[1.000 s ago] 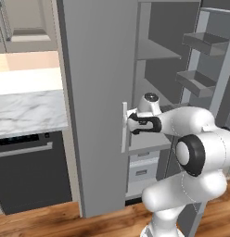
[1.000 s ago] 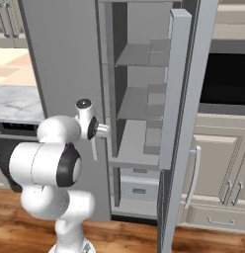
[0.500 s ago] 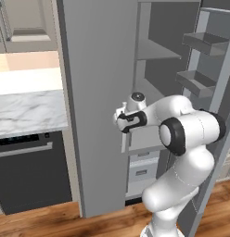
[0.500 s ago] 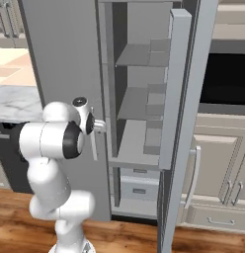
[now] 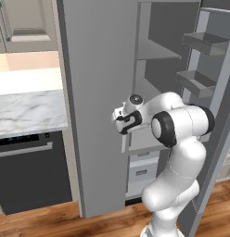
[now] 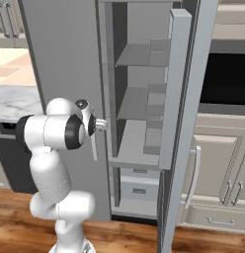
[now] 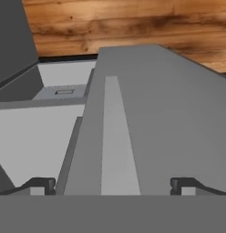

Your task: Place one of the steaks on the plate and the other in the bowl. Then place the bowl in the fridge.

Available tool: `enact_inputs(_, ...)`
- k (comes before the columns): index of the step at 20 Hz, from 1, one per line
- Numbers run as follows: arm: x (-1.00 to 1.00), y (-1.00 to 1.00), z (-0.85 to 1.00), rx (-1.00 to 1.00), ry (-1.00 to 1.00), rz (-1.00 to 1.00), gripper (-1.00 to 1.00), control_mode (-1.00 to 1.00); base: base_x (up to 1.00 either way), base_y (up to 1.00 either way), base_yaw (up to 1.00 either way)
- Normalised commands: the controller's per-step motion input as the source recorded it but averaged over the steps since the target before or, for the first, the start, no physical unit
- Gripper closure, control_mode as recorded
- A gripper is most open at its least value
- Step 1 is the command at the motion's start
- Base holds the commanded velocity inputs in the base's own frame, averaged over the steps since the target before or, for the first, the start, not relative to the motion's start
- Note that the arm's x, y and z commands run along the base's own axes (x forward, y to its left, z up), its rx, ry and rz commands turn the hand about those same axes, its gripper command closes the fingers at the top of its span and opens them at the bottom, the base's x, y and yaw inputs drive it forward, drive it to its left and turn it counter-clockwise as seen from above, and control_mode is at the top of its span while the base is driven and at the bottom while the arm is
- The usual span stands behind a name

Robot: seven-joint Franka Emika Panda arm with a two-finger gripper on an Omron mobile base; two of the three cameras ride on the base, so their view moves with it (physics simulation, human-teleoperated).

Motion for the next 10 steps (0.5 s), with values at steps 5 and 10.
enact_inputs(5,0.31,0.00,-0.01,0.00,-0.04,0.00,-1.00,-1.00,0.00,0.00,0.00)
enact_inputs(10,0.42,0.00,0.00,0.00,0.00,0.00,-1.00,-1.00,0.00,0.00,0.00)
